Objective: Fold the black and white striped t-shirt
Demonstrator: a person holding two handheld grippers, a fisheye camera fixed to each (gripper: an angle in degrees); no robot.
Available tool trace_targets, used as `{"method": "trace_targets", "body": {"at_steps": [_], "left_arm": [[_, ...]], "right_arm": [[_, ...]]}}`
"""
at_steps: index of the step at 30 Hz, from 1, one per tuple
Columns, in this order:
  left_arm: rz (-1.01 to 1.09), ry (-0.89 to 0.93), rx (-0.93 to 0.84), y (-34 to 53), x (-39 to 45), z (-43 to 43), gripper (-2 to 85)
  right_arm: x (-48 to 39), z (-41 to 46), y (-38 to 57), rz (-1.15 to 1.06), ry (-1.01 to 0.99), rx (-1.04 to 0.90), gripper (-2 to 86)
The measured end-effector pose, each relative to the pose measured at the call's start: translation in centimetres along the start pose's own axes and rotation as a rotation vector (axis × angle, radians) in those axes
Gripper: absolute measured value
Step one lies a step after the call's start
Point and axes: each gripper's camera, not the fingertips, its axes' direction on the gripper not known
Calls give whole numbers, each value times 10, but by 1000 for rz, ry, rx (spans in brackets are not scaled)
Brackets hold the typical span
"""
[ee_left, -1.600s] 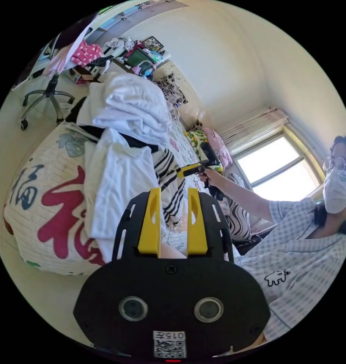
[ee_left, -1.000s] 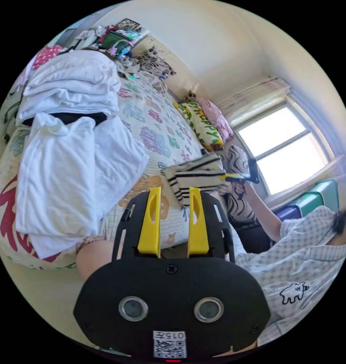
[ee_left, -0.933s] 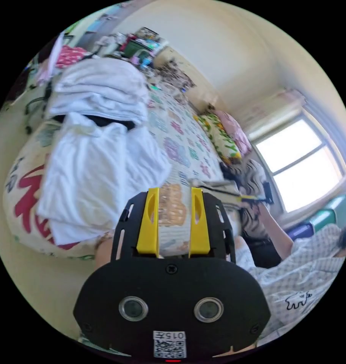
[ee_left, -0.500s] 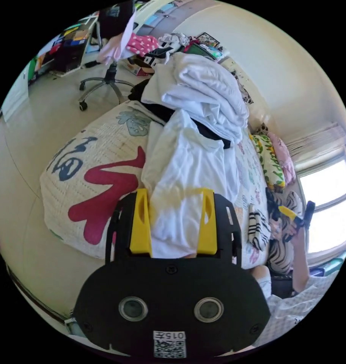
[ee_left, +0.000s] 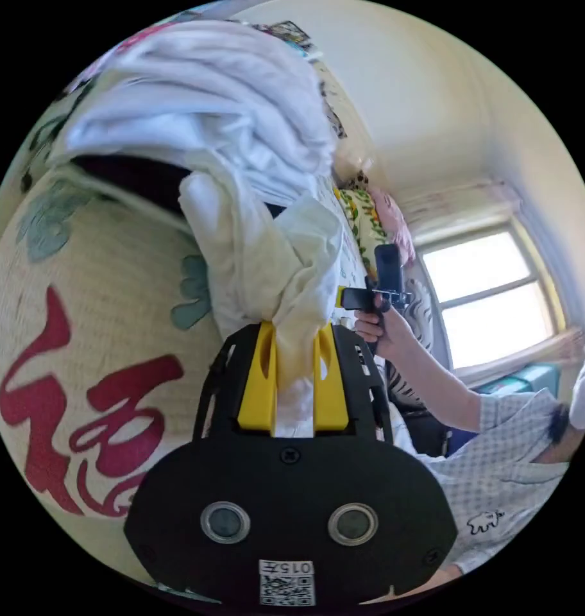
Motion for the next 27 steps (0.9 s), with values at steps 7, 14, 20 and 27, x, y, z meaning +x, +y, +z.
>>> {"method": "trace_targets", "body": {"at_steps": [7,14,20,27], "left_arm": [[217,-185,-50,-43,82,97,70],[326,-346,73,-103,129,123,68],[334,-608,41,-132,136,135,82],[411,-323,208,-8,193,105,95]], "right_arm": [[-15,-80,39,17,343,103,-5],[-35,-133,90,84,422,229,0],[-79,-185,157,35,493,202,59],[-77,-243,286,324,762,56,138]]}}
